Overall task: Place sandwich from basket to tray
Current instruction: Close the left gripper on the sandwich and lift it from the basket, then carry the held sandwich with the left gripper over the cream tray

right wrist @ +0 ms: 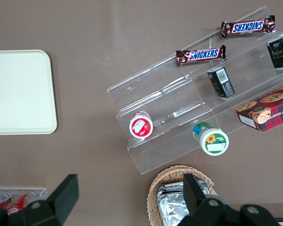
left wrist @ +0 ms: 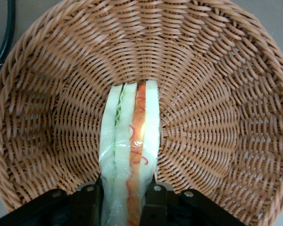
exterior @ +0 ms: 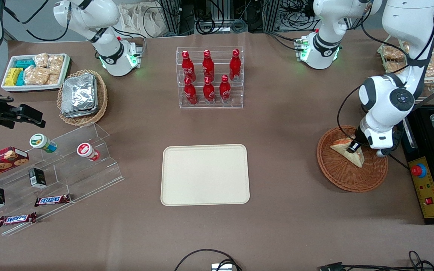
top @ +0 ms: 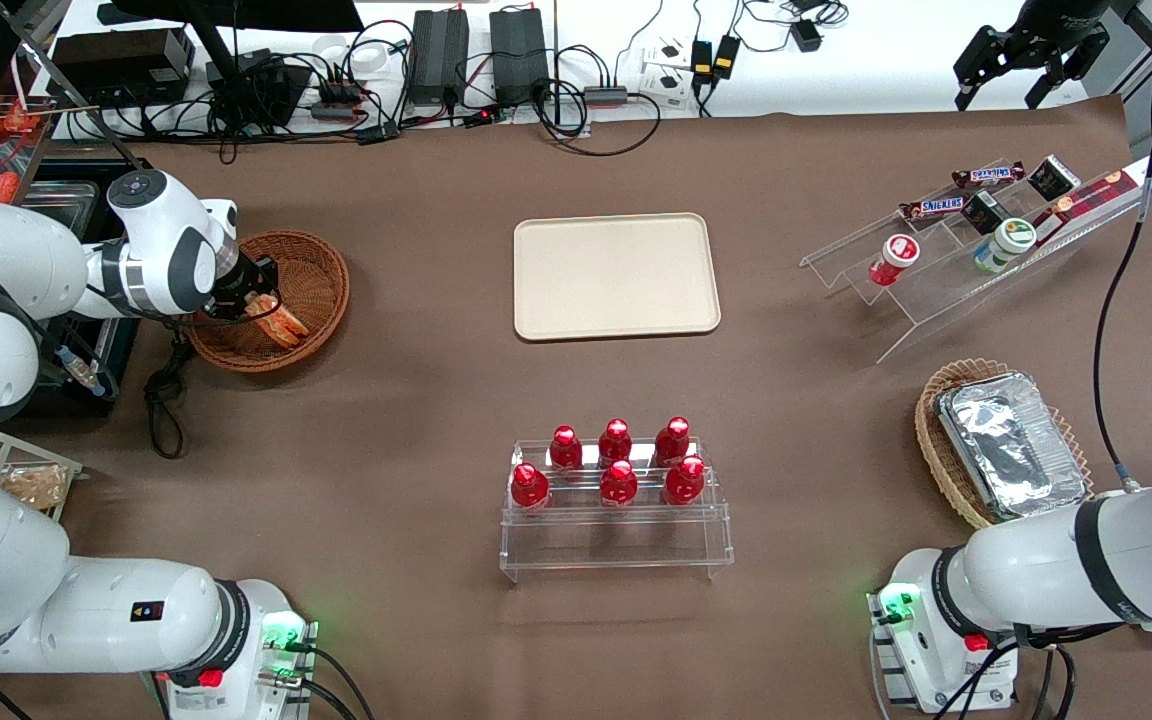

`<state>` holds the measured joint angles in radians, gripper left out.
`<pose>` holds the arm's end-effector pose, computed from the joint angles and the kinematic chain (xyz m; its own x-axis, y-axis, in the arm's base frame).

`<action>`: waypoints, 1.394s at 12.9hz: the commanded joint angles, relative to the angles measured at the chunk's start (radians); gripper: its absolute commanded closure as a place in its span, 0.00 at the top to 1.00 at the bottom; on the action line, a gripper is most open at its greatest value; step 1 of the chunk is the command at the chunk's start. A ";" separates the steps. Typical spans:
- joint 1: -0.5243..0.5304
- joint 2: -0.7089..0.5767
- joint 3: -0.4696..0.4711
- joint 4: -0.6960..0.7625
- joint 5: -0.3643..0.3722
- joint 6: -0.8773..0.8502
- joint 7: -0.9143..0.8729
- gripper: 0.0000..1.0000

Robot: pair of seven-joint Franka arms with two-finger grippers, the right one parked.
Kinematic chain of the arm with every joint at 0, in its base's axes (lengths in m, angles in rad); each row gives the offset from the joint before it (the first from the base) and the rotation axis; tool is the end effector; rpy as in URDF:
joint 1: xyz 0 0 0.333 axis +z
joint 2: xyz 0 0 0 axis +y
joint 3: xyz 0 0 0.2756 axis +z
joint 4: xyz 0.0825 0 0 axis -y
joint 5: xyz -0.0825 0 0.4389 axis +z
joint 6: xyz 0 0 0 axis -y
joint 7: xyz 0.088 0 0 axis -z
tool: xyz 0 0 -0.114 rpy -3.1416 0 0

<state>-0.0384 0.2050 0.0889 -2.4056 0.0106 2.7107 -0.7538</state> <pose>0.5286 0.0288 0.1452 0.6979 0.7106 0.0893 0.7093 -0.7030 0.0517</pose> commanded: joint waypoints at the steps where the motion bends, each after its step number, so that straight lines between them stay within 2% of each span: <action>1: -0.009 -0.038 -0.003 0.003 0.043 -0.008 0.023 0.16; 2: -0.011 -0.054 -0.006 0.008 0.074 -0.040 0.081 0.13; 5: -0.009 -0.108 -0.087 0.072 0.097 -0.202 0.214 0.14; 9: -0.009 -0.127 -0.173 0.264 0.144 -0.491 0.356 0.14; 15: -0.011 -0.105 -0.294 0.382 0.146 -0.555 0.462 0.14; 18: -0.011 -0.050 -0.348 0.508 0.144 -0.641 0.447 0.14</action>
<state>-0.0477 0.0980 -0.2298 -2.0096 0.1402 2.1384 -0.3069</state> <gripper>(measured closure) 0.841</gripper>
